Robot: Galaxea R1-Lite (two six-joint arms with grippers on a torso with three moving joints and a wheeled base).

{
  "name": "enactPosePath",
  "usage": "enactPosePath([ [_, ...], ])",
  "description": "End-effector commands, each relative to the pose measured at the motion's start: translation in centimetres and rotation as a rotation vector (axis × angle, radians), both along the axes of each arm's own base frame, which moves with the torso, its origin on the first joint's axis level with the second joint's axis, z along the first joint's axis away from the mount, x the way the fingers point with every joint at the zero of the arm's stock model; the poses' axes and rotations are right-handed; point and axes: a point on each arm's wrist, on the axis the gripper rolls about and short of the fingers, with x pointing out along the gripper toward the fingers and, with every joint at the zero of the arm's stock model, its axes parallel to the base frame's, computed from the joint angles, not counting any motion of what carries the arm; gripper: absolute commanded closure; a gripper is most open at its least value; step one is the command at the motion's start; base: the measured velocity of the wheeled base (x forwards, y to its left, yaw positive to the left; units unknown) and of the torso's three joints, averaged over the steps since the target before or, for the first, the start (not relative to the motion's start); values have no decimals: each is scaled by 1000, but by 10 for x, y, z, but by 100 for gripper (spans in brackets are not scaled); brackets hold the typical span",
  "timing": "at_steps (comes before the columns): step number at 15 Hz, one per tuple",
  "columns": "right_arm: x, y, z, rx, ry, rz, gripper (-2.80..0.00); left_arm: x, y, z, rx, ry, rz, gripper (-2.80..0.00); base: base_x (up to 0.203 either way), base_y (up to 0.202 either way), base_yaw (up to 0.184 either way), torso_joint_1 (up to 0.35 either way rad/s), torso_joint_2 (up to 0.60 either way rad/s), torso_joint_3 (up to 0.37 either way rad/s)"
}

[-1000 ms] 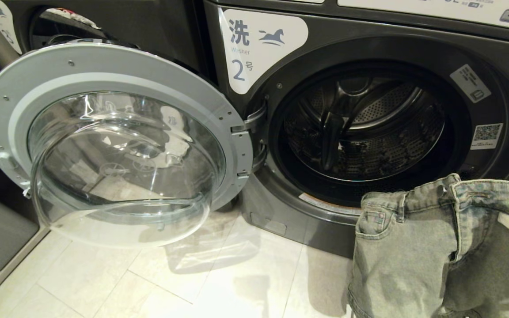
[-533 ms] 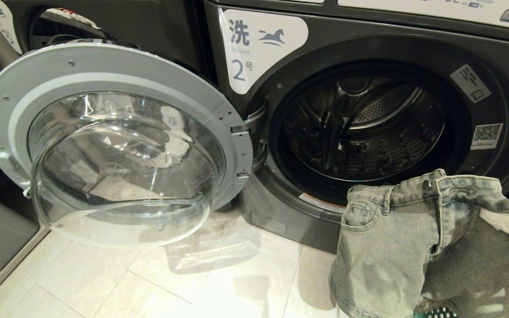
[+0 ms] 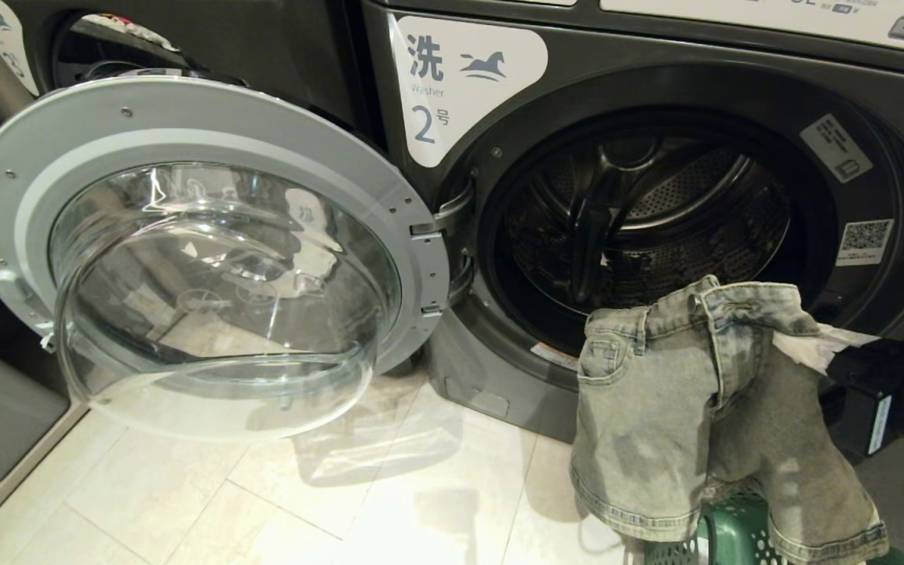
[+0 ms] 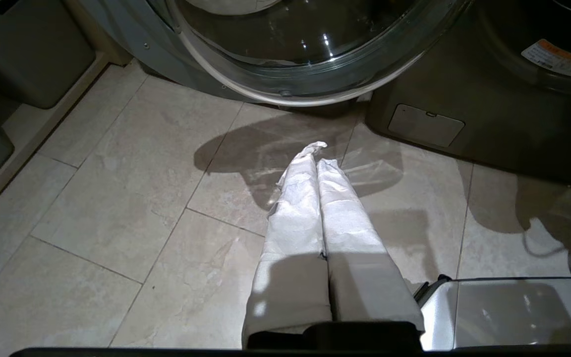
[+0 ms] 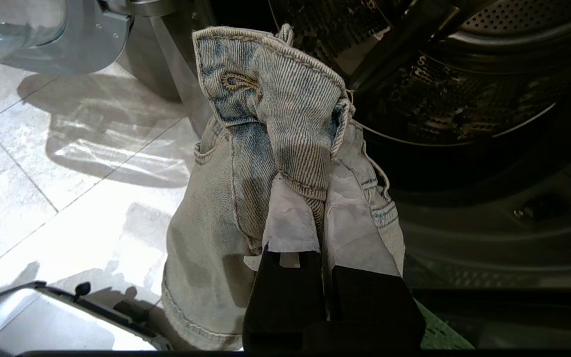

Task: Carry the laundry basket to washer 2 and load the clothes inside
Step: Place the clothes into the washing machine

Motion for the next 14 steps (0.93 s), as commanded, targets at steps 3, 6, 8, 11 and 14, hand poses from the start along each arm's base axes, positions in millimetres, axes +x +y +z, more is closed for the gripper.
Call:
enactPosePath([
  [3,13,6,-4,-17,19,-6,0,0,0,-1,24,2,-6,0,0,0,0,0,0,0],
  [6,11,5,0,-8,2,-17,0,0,0,-1,27,2,-7,0,0,0,0,0,0,0],
  [8,11,5,1,-7,-1,-17,0,0,0,-1,26,2,-8,0,0,0,0,0,0,0],
  [11,13,5,6,-2,-14,-17,0,0,0,0,21,1,-6,0,0,0,0,0,0,0],
  [14,13,6,5,-4,-11,-15,0,0,0,0,23,1,-6,0,0,0,0,0,0,0],
])
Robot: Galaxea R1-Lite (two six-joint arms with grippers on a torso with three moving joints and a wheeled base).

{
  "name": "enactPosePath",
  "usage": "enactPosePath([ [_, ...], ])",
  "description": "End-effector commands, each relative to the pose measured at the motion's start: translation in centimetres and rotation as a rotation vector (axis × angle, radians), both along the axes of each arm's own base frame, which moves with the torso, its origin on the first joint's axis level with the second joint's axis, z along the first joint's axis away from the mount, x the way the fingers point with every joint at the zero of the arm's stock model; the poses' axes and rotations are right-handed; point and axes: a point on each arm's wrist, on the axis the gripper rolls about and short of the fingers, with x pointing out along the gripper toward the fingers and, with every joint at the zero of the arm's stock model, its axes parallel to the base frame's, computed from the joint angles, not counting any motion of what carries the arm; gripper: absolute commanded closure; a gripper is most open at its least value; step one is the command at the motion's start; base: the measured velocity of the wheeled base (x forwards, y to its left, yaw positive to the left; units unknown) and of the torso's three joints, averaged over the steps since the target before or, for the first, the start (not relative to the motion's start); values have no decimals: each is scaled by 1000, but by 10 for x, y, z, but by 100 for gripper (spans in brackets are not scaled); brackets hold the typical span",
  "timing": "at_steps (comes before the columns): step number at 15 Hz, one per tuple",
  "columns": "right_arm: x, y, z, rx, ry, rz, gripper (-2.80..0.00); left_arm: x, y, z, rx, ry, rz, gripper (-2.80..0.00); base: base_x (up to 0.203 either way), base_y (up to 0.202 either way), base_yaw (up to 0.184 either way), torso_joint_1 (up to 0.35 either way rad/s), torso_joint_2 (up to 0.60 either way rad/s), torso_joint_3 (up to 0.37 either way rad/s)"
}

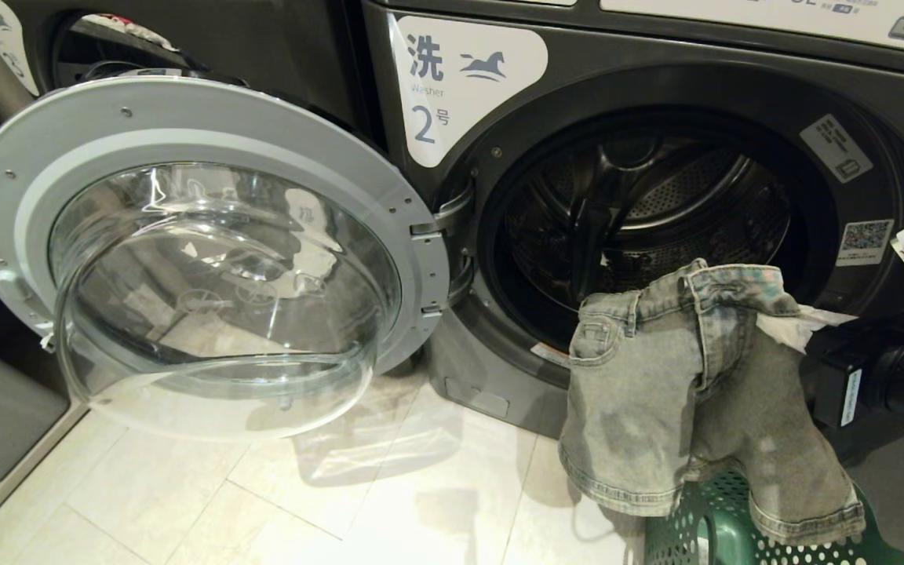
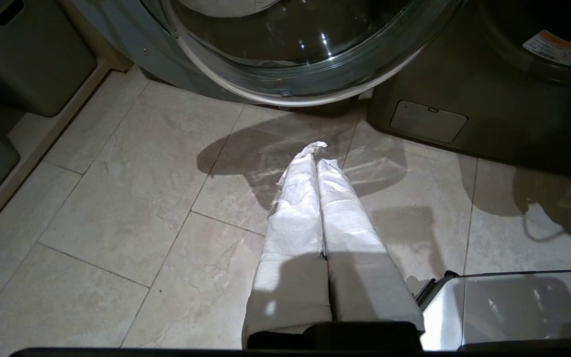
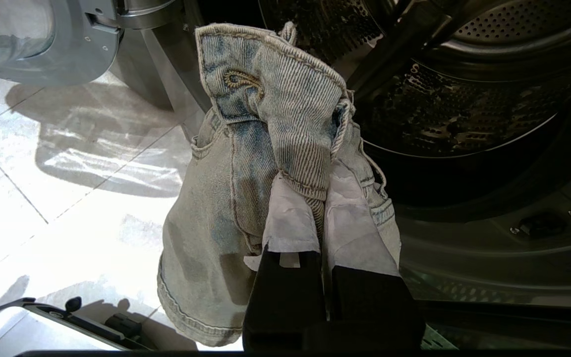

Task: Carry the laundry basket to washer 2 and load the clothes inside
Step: Place the clothes into the washing machine

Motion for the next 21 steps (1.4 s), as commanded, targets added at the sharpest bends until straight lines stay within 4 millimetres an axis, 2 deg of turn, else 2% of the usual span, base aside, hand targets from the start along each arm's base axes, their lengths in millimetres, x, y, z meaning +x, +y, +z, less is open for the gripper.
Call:
enactPosePath([
  [1,0,0,0,-2,-1,1,0,0,0,-1,1,2,1,0,0,0,0,0,0,0],
  [6,1,0,1,-2,-6,-31,0,0,0,0,1,1,1,0,0,0,0,1,1,-44],
  [21,6,2,5,-21,-50,-60,0,0,0,-1,-1,2,1,0,0,0,0,3,2,-194],
])
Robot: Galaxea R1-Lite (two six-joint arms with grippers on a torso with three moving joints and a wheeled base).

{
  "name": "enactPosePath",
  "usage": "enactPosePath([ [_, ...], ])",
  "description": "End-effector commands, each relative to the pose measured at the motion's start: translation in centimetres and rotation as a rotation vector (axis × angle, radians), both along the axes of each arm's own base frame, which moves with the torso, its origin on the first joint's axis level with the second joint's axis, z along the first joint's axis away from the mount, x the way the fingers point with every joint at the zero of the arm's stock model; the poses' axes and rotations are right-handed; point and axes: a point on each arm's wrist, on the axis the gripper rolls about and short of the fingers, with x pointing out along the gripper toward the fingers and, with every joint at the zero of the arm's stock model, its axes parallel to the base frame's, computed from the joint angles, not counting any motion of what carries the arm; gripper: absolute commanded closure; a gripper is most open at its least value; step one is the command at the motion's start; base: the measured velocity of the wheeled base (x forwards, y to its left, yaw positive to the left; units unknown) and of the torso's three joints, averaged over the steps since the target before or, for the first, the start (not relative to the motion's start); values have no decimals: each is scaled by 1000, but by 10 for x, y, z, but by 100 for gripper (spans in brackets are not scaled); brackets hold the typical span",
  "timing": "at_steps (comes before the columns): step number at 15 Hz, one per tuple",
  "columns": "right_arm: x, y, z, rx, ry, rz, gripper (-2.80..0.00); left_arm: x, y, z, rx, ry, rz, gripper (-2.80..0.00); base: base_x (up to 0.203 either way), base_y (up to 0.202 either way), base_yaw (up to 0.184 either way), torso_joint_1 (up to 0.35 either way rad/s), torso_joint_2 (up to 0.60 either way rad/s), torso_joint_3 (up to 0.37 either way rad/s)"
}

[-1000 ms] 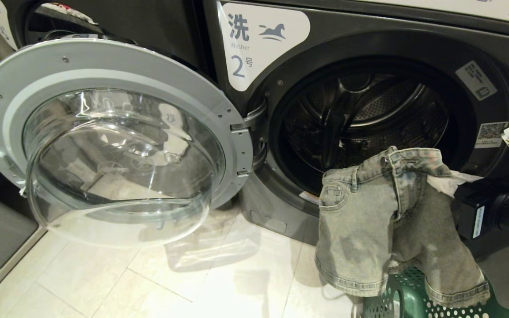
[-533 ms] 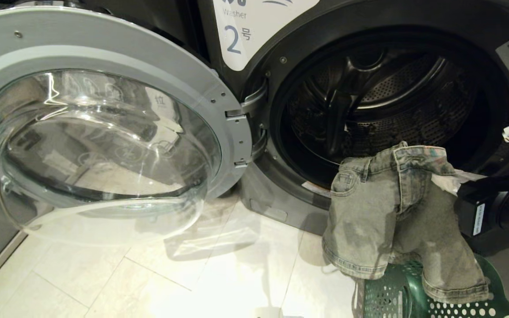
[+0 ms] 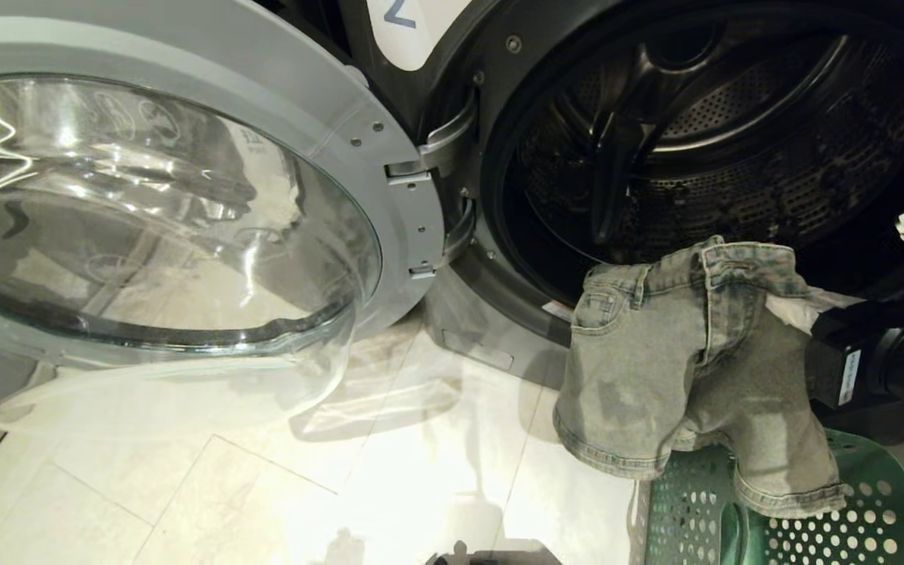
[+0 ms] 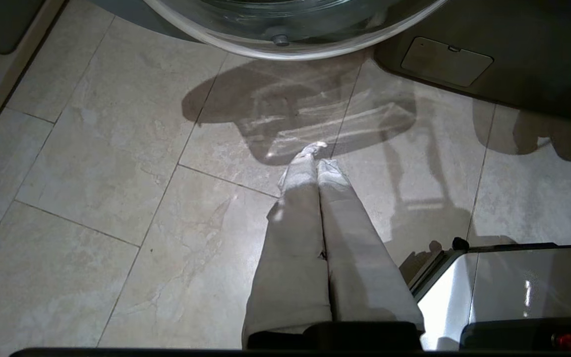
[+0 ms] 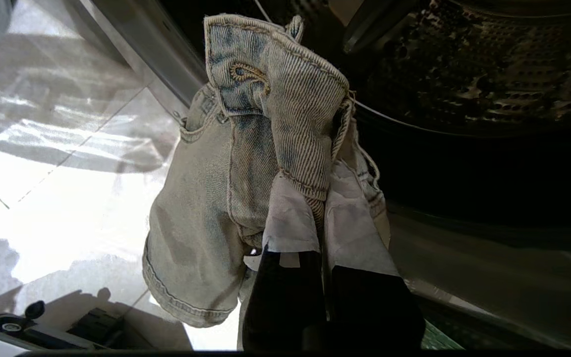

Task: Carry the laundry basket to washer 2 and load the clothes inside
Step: Place the clothes into the washing machine

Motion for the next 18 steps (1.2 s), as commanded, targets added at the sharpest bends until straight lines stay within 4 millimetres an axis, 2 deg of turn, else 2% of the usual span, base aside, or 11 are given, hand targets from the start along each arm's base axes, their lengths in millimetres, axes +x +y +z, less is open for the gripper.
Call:
enactPosePath([
  [1,3,2,3,-1,-7,-1,0,0,0,0,0,2,1,0,0,0,0,5,5,-195],
  [6,8,5,4,-2,-4,7,0,0,0,0,2,2,1,0,0,0,0,3,3,-149],
  [15,15,10,3,-16,7,14,0,0,0,0,-55,0,14,0,0,0,0,3,1,-7],
  [18,24,15,-4,-30,43,16,0,0,0,0,-55,0,13,0,0,0,0,0,0,0],
])
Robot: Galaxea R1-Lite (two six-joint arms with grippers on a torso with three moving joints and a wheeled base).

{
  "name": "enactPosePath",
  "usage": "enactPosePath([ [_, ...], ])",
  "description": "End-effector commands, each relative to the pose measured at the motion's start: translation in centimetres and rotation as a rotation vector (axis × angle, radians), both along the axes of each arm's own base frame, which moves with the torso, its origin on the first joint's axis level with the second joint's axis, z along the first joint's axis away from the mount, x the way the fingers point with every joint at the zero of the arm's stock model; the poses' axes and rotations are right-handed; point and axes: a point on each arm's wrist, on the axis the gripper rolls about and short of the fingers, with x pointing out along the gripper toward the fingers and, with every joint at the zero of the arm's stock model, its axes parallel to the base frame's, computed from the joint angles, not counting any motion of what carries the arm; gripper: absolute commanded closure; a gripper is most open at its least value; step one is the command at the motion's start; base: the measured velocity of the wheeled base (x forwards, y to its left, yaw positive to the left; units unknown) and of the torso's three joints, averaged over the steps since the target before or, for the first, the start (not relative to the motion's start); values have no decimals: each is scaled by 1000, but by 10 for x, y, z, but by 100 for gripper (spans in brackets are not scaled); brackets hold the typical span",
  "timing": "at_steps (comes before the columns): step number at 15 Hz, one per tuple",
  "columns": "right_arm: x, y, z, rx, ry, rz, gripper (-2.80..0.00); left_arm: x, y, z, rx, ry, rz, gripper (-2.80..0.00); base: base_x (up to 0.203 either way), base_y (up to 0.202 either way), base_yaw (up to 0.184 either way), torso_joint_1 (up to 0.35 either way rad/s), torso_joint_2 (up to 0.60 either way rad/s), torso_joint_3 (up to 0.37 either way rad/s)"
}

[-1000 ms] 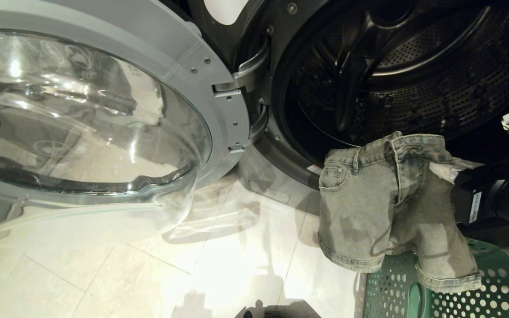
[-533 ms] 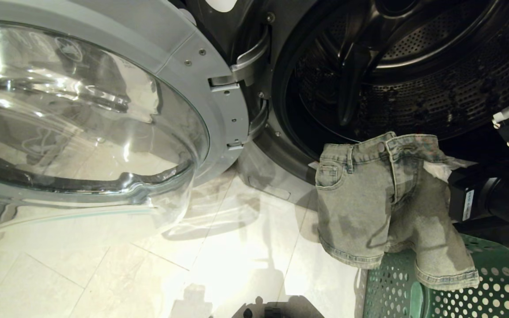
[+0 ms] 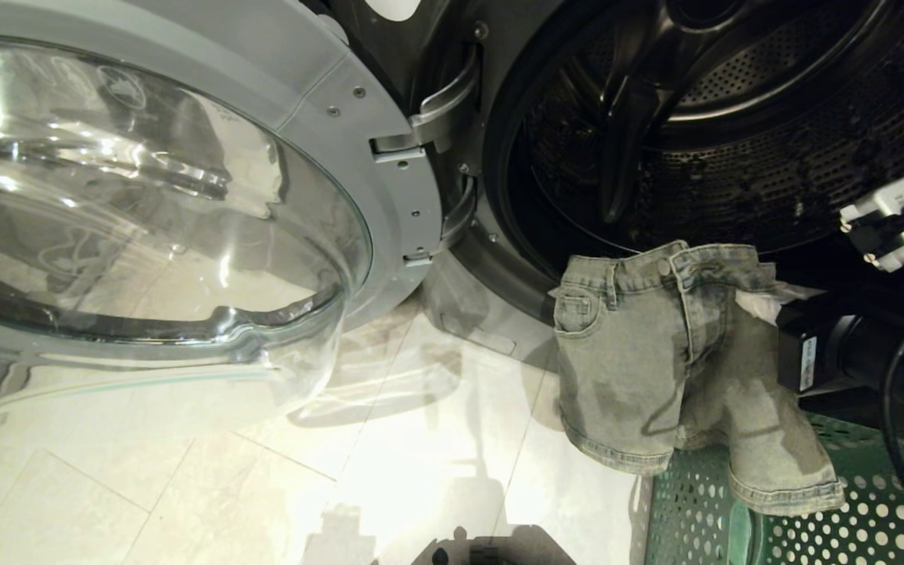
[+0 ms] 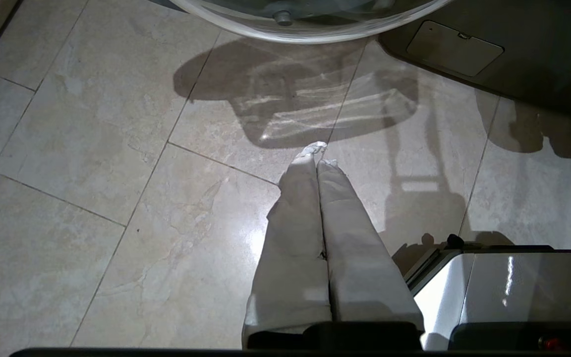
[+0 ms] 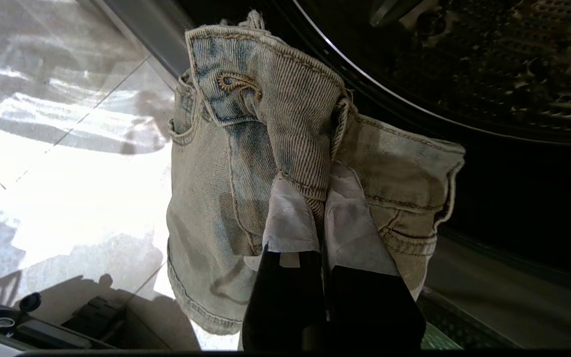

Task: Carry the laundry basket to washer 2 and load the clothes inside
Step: Place the clothes into the washing machine

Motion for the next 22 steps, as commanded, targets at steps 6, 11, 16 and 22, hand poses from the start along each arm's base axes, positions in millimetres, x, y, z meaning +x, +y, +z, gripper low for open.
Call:
enactPosePath([
  [6,7,4,4,-42,-14,5,0,0,0,0,0,1,1,0,0,0,0,0,0,0],
  [11,9,5,-3,-56,10,7,0,0,0,0,0,2,1,0,0,0,0,0,0,0],
  [16,11,6,-5,-58,16,8,0,0,0,0,0,1,1,0,0,0,0,0,0,0],
  [22,12,7,-5,-61,17,9,0,0,0,0,0,2,0,0,0,0,0,0,0,0],
])
